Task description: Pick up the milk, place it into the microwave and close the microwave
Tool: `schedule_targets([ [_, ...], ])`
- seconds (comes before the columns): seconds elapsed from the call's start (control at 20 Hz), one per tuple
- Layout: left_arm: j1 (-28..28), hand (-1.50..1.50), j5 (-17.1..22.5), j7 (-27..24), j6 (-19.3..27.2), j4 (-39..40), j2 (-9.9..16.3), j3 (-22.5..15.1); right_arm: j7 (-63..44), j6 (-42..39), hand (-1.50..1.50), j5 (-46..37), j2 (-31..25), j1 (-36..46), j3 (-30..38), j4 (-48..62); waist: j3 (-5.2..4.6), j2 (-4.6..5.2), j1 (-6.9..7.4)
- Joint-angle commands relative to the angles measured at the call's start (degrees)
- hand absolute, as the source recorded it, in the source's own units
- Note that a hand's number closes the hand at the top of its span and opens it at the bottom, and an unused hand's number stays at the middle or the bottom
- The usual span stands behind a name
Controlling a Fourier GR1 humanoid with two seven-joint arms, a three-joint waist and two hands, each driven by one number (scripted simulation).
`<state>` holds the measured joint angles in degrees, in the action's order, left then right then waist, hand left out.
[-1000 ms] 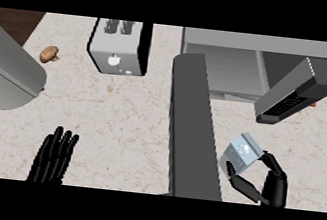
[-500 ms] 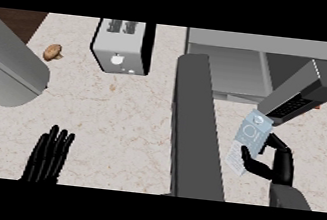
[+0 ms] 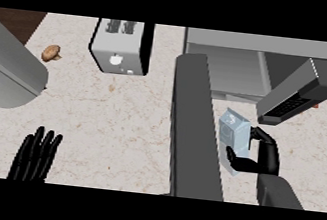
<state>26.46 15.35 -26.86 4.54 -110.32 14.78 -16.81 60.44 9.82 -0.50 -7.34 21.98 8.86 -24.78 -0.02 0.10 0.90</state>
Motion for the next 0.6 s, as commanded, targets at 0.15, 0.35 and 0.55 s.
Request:
schedule_targets([
  [0.15, -3.4, -1.50, 2.0, 1.0, -2.8, 3.3, 0.4, 3.3, 4.7, -3.2, 1.50, 0.3, 2.9, 0.2, -1.2, -2.3, 0.05, -0.02, -0.49],
  [0.35, 1.0, -1.50, 0.2, -0.4, -2.1, 1.8, -1.0, 1.8, -3.9, 3.6, 1.50, -0.9, 6.5, 0.6, -3.5, -11.2, 0.00, -0.22, -0.64],
  [0.55, 3.3, -1.50, -0.9, -1.1, -2.2, 0.1, -1.0, 1.7, -8.5, 6.4, 1.50, -1.3, 3.4, -0.8, -3.2, -16.4, 0.01, -0.21, -0.66],
])
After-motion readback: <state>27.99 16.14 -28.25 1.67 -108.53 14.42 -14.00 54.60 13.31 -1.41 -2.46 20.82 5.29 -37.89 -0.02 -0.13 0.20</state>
